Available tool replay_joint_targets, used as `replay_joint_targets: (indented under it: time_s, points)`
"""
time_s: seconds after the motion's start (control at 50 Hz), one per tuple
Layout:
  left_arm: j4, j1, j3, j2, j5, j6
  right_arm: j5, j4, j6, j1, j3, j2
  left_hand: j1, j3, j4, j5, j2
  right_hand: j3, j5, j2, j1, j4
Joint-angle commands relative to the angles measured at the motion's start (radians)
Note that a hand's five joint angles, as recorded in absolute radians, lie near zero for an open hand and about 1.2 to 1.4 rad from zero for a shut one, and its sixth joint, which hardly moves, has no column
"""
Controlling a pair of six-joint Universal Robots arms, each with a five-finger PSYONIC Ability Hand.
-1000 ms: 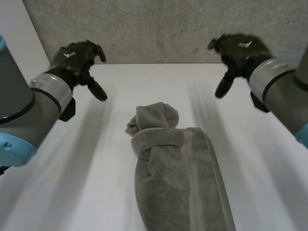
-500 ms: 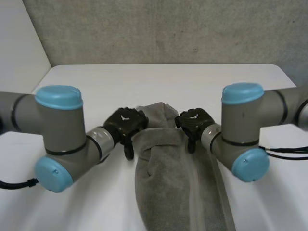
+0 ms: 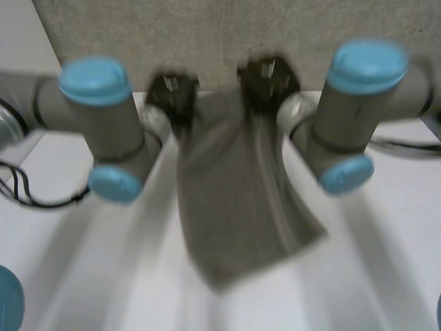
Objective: Fold the towel.
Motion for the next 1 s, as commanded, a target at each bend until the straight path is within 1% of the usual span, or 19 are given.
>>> replay_joint_targets:
  time_s: [0.02, 0.14, 0.22, 0.24, 0.28, 0.3, 0.34, 0.36, 0.38, 0.4, 0.42, 0.44, 0.52, 0.6, 0.68, 0.72, 0.82, 0.88, 1.0]
  points:
    - [0.201, 0.030, 0.551, 0.027, -0.096, 0.008, 0.062, -0.114, 0.071, -0.036, -0.354, -0.086, 0.134, 0.063, 0.043, 0.113, 0.052, 0.062, 0.071, 0.079, 0.071, 0.060]
    - [0.300, 0.032, 0.537, 0.118, -0.074, 0.007, 0.061, -0.152, 0.104, -0.044, -0.394, -0.135, 0.134, 0.063, 0.043, 0.113, 0.052, 0.062, 0.071, 0.079, 0.071, 0.060]
    - [0.285, 0.036, 0.321, 0.206, -0.050, -0.004, 0.058, -0.109, 0.103, -0.046, -0.334, -0.152, 0.134, 0.063, 0.043, 0.113, 0.052, 0.062, 0.071, 0.079, 0.071, 0.060]
    - [0.285, 0.037, 0.320, 0.207, -0.050, -0.004, 0.049, -0.079, 0.103, -0.049, -0.282, -0.164, 0.134, 0.063, 0.043, 0.113, 0.052, 0.062, 0.071, 0.079, 0.071, 0.060]
    - [0.285, 0.049, 0.102, 0.274, -0.045, -0.002, 0.041, -0.060, 0.103, -0.053, -0.223, -0.181, 0.134, 0.063, 0.043, 0.113, 0.052, 0.062, 0.071, 0.079, 0.071, 0.060]
    - [0.285, 0.049, 0.101, 0.274, -0.045, -0.002, 0.029, -0.048, 0.100, -0.058, -0.164, -0.191, 0.134, 0.063, 0.043, 0.113, 0.052, 0.062, 0.071, 0.079, 0.071, 0.060]
    - [0.303, 0.069, -0.117, 0.318, -0.037, -0.001, 0.009, -0.036, 0.095, -0.059, -0.098, -0.196, 0.134, 0.063, 0.043, 0.113, 0.052, 0.062, 0.071, 0.079, 0.071, 0.060]
    - [0.303, 0.069, -0.118, 0.319, -0.037, -0.001, -0.013, -0.033, 0.082, -0.058, -0.022, -0.202, 0.134, 0.063, 0.043, 0.113, 0.052, 0.062, 0.071, 0.079, 0.071, 0.060]
    - [0.318, 0.072, -0.214, 0.331, -0.022, -0.001, -0.013, -0.033, 0.081, -0.058, -0.021, -0.202, 0.134, 0.063, 0.043, 0.113, 0.052, 0.062, 0.071, 0.079, 0.071, 0.060]
    - [0.318, 0.072, -0.215, 0.331, -0.022, -0.001, -0.039, -0.034, 0.059, -0.058, 0.063, -0.205, 0.134, 0.063, 0.043, 0.113, 0.052, 0.062, 0.071, 0.079, 0.071, 0.060]
    - [0.332, 0.070, -0.308, 0.339, -0.001, -0.002, -0.060, -0.034, 0.027, -0.055, 0.144, -0.207, 0.134, 0.063, 0.043, 0.113, 0.052, 0.062, 0.071, 0.079, 0.071, 0.060]
    - [0.344, 0.069, -0.394, 0.343, 0.024, -0.002, -0.060, -0.034, 0.026, -0.055, 0.145, -0.207, 0.134, 0.063, 0.043, 0.113, 0.052, 0.062, 0.071, 0.079, 0.071, 0.060]
    - [0.355, 0.064, -0.545, 0.343, 0.065, 0.007, -0.089, -0.054, -0.082, -0.044, 0.379, -0.199, 0.102, 0.031, 0.011, 0.081, 0.020, 0.062, 0.071, 0.079, 0.071, 0.060]
    - [0.361, 0.058, -0.698, 0.311, 0.101, 0.010, -0.090, -0.093, -0.129, -0.043, 0.507, -0.187, -0.106, -0.177, -0.197, -0.127, -0.188, 0.062, 0.071, 0.079, 0.071, 0.060]
    - [0.364, 0.058, -0.761, 0.254, 0.101, 0.010, -0.090, -0.180, -0.155, -0.036, 0.661, -0.159, -0.239, -0.310, -0.330, -0.260, -0.320, 0.062, 0.071, 0.079, 0.071, 0.060]
    - [0.363, 0.056, -0.795, 0.192, 0.099, 0.010, -0.093, -0.195, -0.156, -0.036, 0.695, -0.153, -0.554, -0.625, -0.645, -0.575, -0.636, 0.062, 0.071, 0.079, 0.071, 0.060]
    - [0.363, 0.056, -0.818, 0.132, 0.093, 0.011, -0.090, -0.195, -0.176, -0.043, 0.751, -0.146, -0.796, -0.867, -0.887, -0.817, -0.878, 0.062, 0.071, 0.079, 0.071, 0.060]
    - [0.363, 0.058, -0.821, 0.124, 0.090, 0.010, -0.086, -0.189, -0.204, -0.050, 0.769, -0.162, -0.884, -0.955, -0.976, -0.905, -0.966, 0.062, 0.071, 0.079, 0.071, 0.060]
    - [0.364, 0.072, -0.822, 0.147, 0.072, 0.010, -0.086, -0.163, -0.215, -0.078, 0.815, -0.259, -0.899, -0.970, -0.990, -0.920, -0.981, 0.062, 0.071, 0.079, 0.071, 0.060]
